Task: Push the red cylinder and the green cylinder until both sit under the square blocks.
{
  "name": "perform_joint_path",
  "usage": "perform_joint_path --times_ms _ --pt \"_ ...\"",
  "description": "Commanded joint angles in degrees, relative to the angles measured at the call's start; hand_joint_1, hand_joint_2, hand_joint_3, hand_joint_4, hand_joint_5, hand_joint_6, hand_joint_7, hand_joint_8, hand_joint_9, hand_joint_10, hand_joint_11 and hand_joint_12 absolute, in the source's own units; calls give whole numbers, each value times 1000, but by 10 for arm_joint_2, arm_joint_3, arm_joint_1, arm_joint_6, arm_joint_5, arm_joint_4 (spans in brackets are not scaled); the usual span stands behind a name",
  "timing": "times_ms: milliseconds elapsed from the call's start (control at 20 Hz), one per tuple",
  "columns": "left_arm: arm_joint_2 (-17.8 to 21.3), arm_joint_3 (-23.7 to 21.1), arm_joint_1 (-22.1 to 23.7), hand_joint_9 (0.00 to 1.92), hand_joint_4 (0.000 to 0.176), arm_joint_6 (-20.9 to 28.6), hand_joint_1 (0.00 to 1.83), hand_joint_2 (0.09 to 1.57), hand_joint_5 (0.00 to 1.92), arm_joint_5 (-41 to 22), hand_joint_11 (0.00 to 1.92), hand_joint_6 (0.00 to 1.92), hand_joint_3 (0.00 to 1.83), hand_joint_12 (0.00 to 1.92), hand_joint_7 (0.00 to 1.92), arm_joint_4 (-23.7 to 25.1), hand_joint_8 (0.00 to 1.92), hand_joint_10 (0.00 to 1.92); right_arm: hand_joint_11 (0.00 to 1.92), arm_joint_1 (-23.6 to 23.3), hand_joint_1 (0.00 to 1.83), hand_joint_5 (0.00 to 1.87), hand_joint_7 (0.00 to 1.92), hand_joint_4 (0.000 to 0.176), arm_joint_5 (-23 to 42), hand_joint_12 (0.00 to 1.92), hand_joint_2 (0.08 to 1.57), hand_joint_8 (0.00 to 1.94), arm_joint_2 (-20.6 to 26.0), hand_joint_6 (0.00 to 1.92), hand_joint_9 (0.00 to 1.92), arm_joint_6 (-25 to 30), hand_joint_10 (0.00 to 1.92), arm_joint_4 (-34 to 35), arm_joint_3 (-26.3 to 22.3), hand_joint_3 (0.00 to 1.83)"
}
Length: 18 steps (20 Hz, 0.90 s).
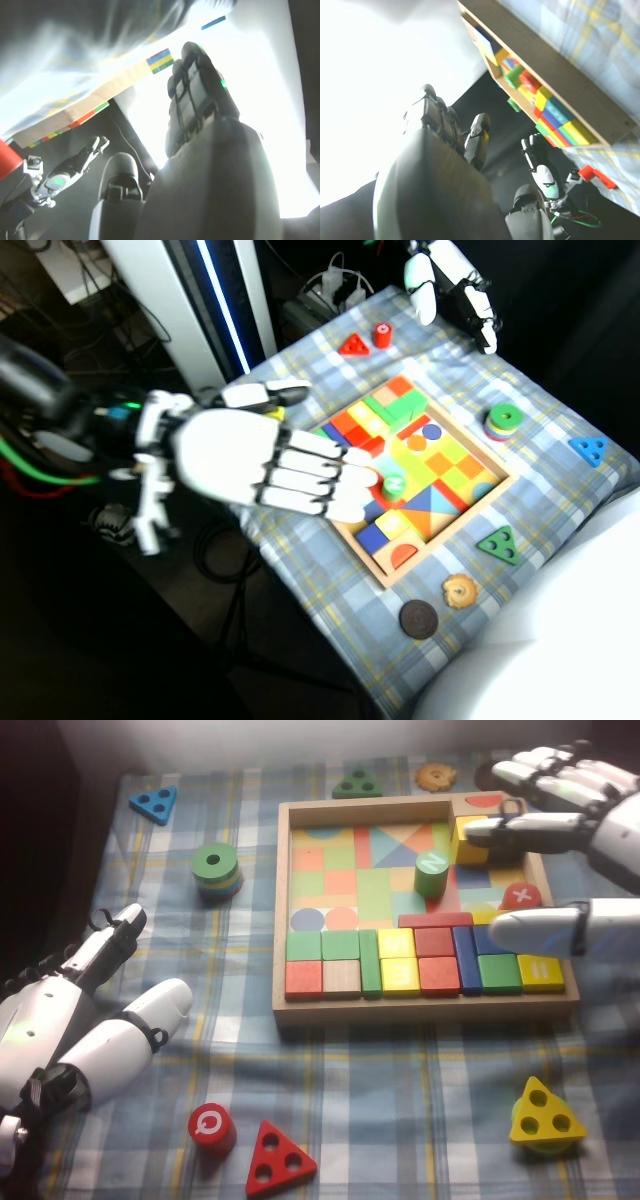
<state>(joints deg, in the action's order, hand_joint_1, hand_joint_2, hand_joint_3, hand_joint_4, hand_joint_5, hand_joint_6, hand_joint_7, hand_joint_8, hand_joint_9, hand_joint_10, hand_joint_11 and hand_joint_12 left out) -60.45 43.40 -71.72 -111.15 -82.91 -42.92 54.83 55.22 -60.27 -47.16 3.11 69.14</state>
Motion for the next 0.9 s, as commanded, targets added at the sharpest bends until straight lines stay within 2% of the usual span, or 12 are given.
perform_joint_path --times_ms 0,100,200,300,350,400,450,500,600,700,750,850 --pt "1 0 3 391 33 2 0 1294 140 -61 334 1 2 52 338 27 7 17 0 -13 0 461 80 75 57 0 900 12 -7 8 0 9 0 7 12 0" --pt "1 0 3 389 40 2 0 1295 133 -61 344 0 2 56 338 27 5 13 0 -24 0 446 60 110 45 0 919 2 -24 0 0 21 0 0 29 8" --pt "1 0 3 376 37 2 0 1295 138 -61 352 2 2 58 331 27 2 6 0 -33 0 444 61 116 31 0 936 1 -38 3 0 25 0 -5 44 15" --pt "1 0 4 377 47 2 0 1288 137 -61 416 1 0 86 319 27 0 6 0 -38 0 455 68 105 21 0 954 4 -50 7 0 26 0 -7 55 20" --pt "1 0 4 388 38 2 0 1294 140 -61 388 2 1 74 326 27 3 9 0 -38 0 451 68 98 18 0 966 3 -53 4 0 28 0 -8 58 24" --pt "1 0 4 396 26 2 0 1300 137 -61 358 1 4 60 334 27 6 12 0 -40 0 453 77 105 14 0 949 6 -57 4 0 31 0 -11 63 14" --pt "1 0 4 393 26 2 0 1299 137 -60 355 1 3 59 333 27 5 10 0 -41 0 462 91 99 11 0 960 11 -60 8 0 31 0 -12 65 18" --pt "1 0 4 392 38 2 0 1294 138 -60 383 1 0 70 332 27 4 9 0 -43 0 448 76 95 6 0 963 4 -64 1 0 31 0 -15 68 18" --pt "1 0 4 380 38 2 0 1294 134 -60 360 0 1 59 320 27 0 2 0 -46 0 435 75 89 -6 0 969 3 -70 0 0 31 0 -23 74 18" --pt "1 0 4 381 40 2 0 1298 139 -60 367 2 2 62 315 28 0 2 0 -47 0 436 86 62 -23 0 1001 6 -77 4 0 31 0 -29 82 28" --pt "1 0 4 390 31 2 0 1301 142 -60 365 3 3 61 328 28 6 6 0 -47 0 435 89 37 -28 0 1002 6 -78 3 0 31 0 -29 83 26" --pt "1 0 4 371 40 2 0 1291 138 -61 367 1 0 60 319 28 1 0 0 -47 0 418 61 67 -40 0 964 0 -77 0 0 31 0 -36 84 6"
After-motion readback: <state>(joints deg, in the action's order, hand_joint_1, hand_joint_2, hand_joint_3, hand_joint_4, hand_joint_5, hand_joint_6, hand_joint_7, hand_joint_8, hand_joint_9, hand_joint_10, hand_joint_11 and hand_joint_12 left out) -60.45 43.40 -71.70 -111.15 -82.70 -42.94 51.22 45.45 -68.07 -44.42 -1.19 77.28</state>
